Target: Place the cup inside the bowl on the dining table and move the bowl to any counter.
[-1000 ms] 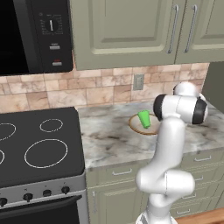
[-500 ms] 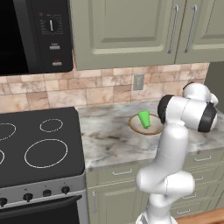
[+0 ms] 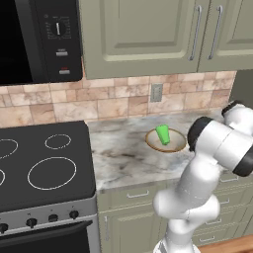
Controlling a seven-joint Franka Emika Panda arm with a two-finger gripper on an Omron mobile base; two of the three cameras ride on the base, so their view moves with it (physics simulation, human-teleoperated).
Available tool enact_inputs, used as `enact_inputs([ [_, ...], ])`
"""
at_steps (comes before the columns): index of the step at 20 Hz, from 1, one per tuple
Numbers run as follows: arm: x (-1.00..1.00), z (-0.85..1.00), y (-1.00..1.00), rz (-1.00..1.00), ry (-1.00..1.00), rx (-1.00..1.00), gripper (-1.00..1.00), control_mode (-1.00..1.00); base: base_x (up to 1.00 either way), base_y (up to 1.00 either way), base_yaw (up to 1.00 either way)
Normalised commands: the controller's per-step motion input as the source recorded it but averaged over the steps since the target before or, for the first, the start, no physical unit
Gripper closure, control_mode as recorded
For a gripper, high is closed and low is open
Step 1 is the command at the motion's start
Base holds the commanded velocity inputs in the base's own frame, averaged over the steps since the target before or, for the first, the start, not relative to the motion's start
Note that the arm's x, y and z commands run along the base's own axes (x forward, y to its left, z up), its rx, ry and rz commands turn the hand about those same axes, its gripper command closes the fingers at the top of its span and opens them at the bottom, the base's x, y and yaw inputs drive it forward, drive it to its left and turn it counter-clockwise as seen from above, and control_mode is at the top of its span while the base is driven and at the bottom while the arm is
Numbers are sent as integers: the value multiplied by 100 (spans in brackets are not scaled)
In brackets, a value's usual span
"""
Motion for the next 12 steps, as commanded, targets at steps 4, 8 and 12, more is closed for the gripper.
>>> enact_inputs([
  [4,-72,50,0,1,0,-9,-100,-100,0,0,0],
  [8,-79,47,6,2,0,-12,-100,-100,0,0,0],
  [12,-74,46,17,4,0,-15,-100,-100,0,0,0],
])
